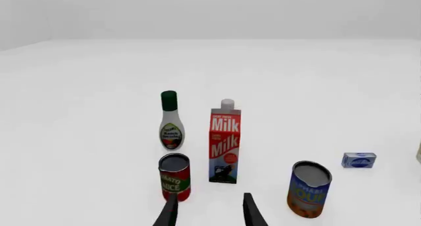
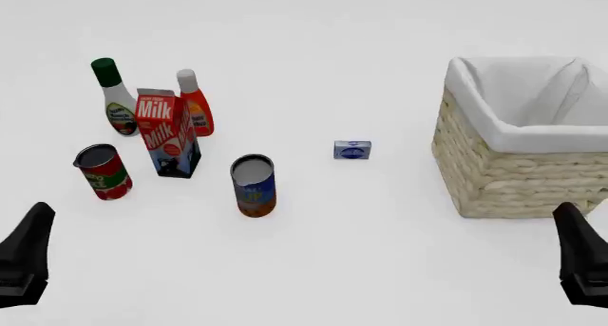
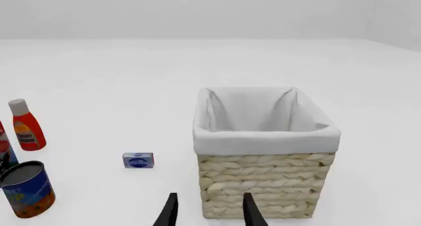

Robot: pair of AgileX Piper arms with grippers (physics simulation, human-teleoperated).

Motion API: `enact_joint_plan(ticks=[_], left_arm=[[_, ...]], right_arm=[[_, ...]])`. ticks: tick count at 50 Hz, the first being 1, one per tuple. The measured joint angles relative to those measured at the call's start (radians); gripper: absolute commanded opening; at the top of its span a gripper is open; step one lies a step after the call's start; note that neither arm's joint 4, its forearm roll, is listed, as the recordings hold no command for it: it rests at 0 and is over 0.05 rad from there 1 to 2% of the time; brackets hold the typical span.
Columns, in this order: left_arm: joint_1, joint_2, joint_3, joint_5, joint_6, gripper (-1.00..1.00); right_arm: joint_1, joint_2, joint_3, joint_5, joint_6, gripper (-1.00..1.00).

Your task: Pick the salad dressing and place it in the basket.

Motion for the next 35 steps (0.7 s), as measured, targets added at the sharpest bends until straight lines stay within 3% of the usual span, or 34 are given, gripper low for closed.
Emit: enact_joint_plan(ticks=[18,35], left_arm=[[-0.020,0.018,-0.033,0.007,-0.002,1.00],[0.009,0.306,-0.161,-0.158,0.019,1.00]], right_arm=[[0.009,0.000,-0.004,-0.002,0.019,1.00],[0.032,0.001,-0.001,-0.006,0.022,1.00]])
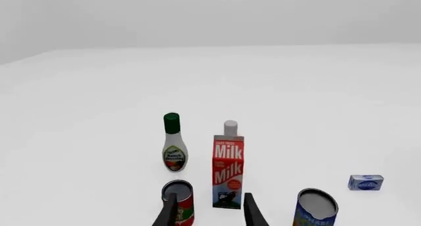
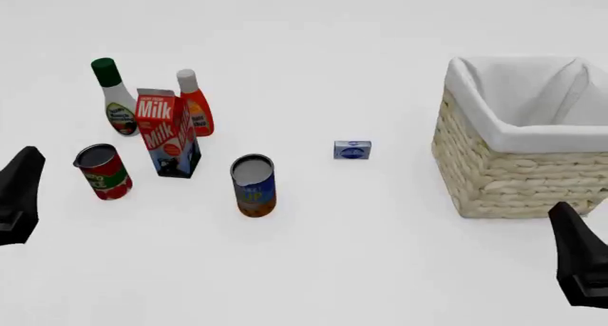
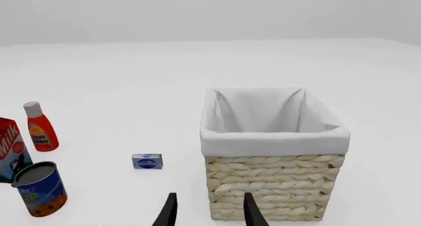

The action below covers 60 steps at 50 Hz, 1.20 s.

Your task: Pick the salad dressing and place it in the basket.

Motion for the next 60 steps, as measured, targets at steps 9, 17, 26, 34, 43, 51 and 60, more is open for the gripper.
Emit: enact_joint_plan(ticks=[9,17,26,34,43,51,60], left_arm=[[0.012,0.174,-0.106,-0.074,-0.001,1.00],[0.016,0.328,-0.205,-0.121,0.023,1.00],[0.029,0.497,-0.329,-0.148,0.037,1.00],[0.045,0.627,-0.443,-0.152,0.041,1.00],[0.069,0.762,-0.585,-0.124,0.043,1.00],[0.099,0.884,-0.720,-0.080,0.047,1.00],[0.121,1.009,-0.860,-0.027,0.051,1.00]], right_arm=[[0.011,0.002,0.001,-0.005,-0.001,1.00],[0.016,0.005,0.002,-0.008,-0.001,1.00],[0.017,0.004,0.002,-0.009,-0.002,1.00],[0.017,0.003,0.002,-0.005,-0.002,1.00],[0.018,0.001,0.002,-0.004,0.000,1.00],[0.022,0.001,0.002,-0.005,0.001,1.00],[0.025,0.001,0.002,-0.004,0.003,1.00]])
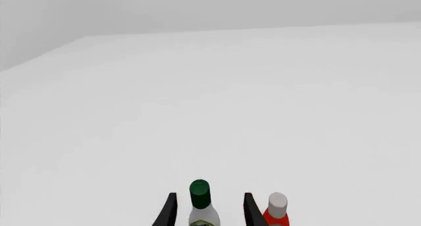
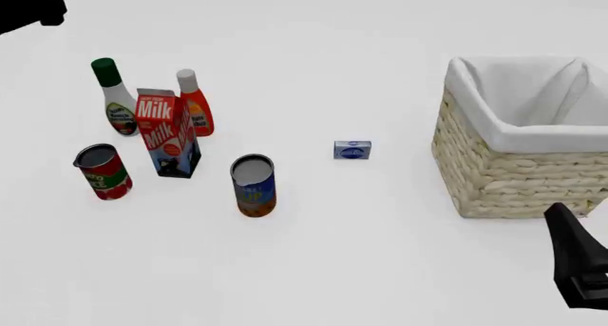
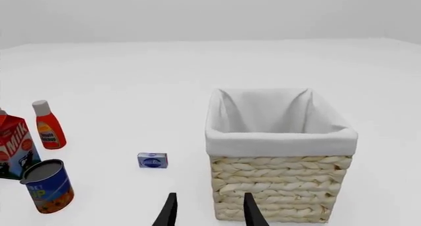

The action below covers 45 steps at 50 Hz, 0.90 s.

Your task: Pick the salad dressing and place it in the basket.

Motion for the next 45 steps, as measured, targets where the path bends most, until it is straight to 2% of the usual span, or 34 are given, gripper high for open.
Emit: enact_joint_plan(ticks=[24,45], left_arm=[[0.045,0.308,-0.338,0.126,-0.013,1.00],[0.077,0.532,-0.559,0.251,-0.012,1.00]], right_arm=[[0.015,0.011,0.000,-0.006,-0.001,1.00],[0.028,0.026,0.000,-0.021,-0.006,1.00]])
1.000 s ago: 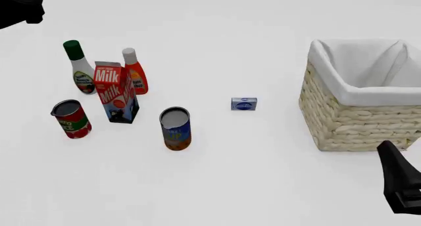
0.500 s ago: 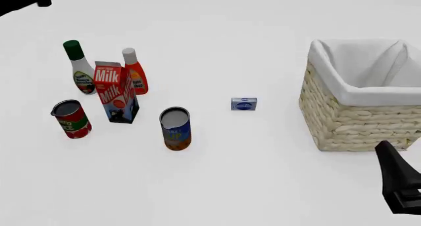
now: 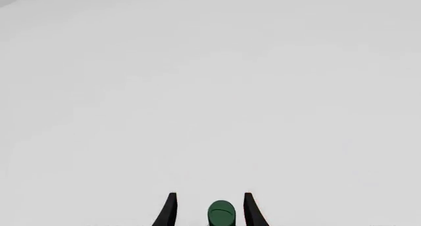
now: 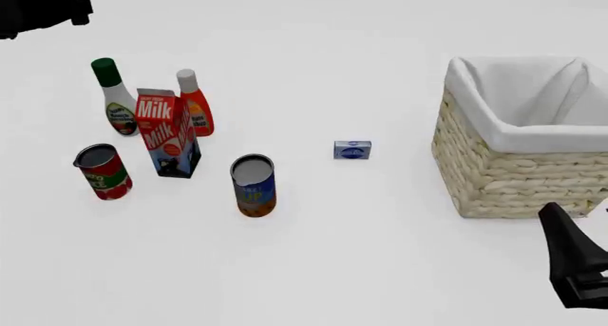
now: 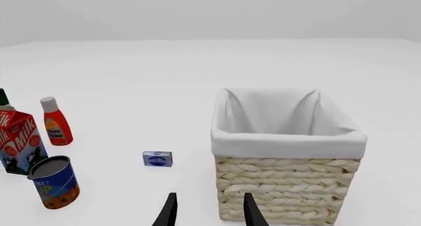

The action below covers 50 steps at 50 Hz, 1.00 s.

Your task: Pick the salad dressing and place it in the basket.

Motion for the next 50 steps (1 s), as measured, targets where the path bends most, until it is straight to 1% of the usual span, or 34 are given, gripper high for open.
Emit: enact_joint_plan(ticks=[15,25,34,50], left_arm=[[0.007,0.130,-0.138,0.095,-0.005,1.00],[-0.001,0.191,-0.198,0.133,-0.014,1.00],[-0.011,0.226,-0.215,0.145,-0.020,1.00],[-0.020,0.263,-0.190,0.127,-0.019,1.00]], right_arm=[[0.011,0.035,0.000,-0.035,-0.003,1.00],[0.018,0.050,0.000,-0.049,-0.005,1.00],[0.021,0.049,0.000,-0.047,-0.004,1.00],[0.024,0.047,0.000,-0.042,0.001,1.00]])
